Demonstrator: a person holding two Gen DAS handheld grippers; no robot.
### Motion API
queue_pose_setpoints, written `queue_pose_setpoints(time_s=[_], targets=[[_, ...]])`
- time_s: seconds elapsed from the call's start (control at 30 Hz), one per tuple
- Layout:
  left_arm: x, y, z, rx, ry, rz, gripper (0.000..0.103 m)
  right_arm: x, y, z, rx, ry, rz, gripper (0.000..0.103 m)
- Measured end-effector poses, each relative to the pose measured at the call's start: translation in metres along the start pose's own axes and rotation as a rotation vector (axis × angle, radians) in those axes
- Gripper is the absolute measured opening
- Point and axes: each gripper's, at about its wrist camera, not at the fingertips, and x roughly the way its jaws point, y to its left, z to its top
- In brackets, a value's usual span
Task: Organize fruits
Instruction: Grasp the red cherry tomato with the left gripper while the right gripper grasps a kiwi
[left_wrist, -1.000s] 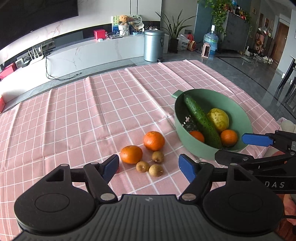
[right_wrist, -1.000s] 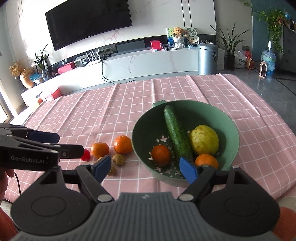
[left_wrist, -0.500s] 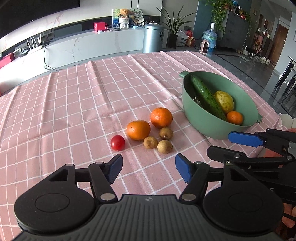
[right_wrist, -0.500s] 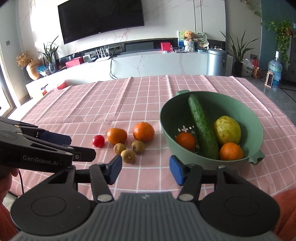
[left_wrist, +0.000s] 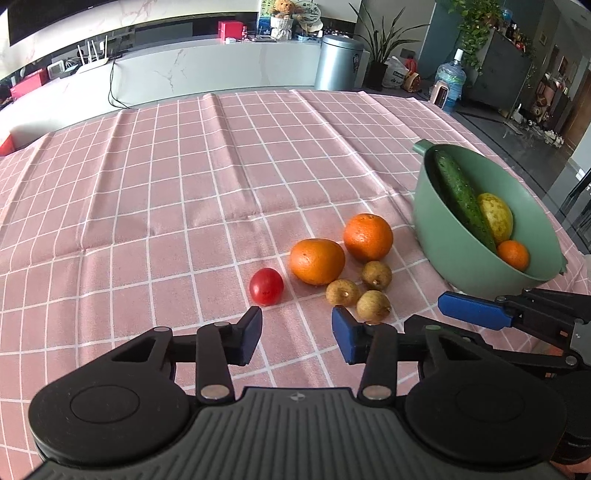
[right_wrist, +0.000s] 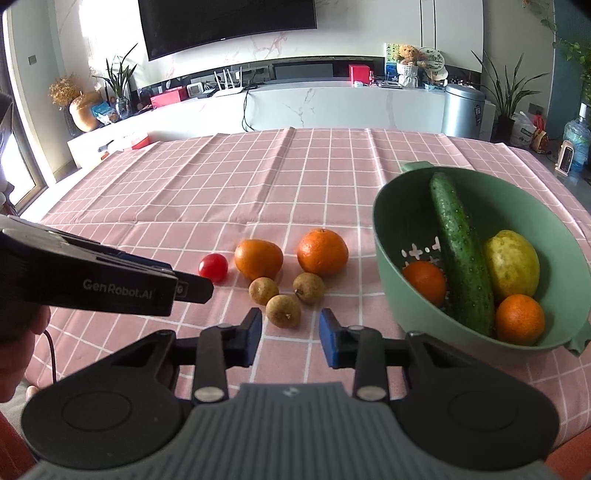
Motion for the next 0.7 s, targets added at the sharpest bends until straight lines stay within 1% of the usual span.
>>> queue_pose_setpoints(time_s=[0.27,0.47,0.6,0.7], targets=[[0.024,0.004,0.004,0.012,0.017,0.054,0.048,0.027,-0.001,0.005,0.034,0.035,0.029,0.03],[0.035,0.009,0.011,-0.012,0.018,0.043,0.048,0.041,-0.004,0.005,0.065,0.052,0.047,0.03],[0.042,0.008,0.012,0.011,0.026,0.07,0.044,0.045,-0.005,0.004,0.074,0.062,0.055,0.029],[0.045,0.011,0.012,0.002,0.029,0.061,0.04,0.049,-0.005,0.005,0.078,0.069,0.059,0.028]])
